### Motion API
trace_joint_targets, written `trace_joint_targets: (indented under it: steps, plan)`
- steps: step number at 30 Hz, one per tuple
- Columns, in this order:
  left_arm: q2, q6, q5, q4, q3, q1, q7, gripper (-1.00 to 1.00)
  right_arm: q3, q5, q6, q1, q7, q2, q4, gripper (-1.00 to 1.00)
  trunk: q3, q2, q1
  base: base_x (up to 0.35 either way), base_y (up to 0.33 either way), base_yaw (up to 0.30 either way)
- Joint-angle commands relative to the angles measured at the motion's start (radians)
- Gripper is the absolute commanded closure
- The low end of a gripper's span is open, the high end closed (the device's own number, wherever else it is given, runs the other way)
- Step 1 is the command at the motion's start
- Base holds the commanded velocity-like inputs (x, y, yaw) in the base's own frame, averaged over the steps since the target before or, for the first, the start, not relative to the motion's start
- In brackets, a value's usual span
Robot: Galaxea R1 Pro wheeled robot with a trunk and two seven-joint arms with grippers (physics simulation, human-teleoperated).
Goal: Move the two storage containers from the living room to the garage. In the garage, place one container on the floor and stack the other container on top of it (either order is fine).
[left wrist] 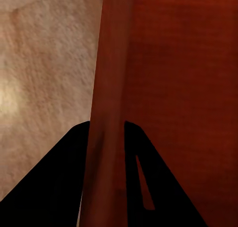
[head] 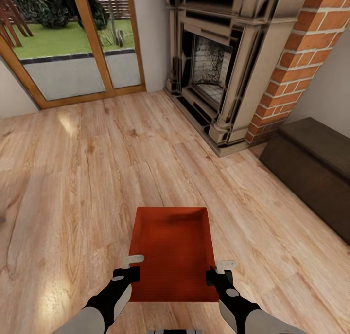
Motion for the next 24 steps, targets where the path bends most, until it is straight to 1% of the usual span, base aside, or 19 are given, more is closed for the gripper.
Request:
trace_joint_targets:
  steps: [1,24]
  plan:
    - [0.001,0.006,-0.01,-0.003,0.007,0.0,0.007,1.0,-0.007,0.0,-0.004,0.0,-0.005,-0.001,0.002,1.0,0.003,0.007,-0.004,0.0,0.0,0.0]
    - [0.001,0.005,-0.008,-0.003,0.007,0.0,0.007,1.0,-0.007,0.003,-0.005,0.0,-0.004,0.003,0.006,1.0,0.075,0.168,-0.092,0.0,0.0,0.0]
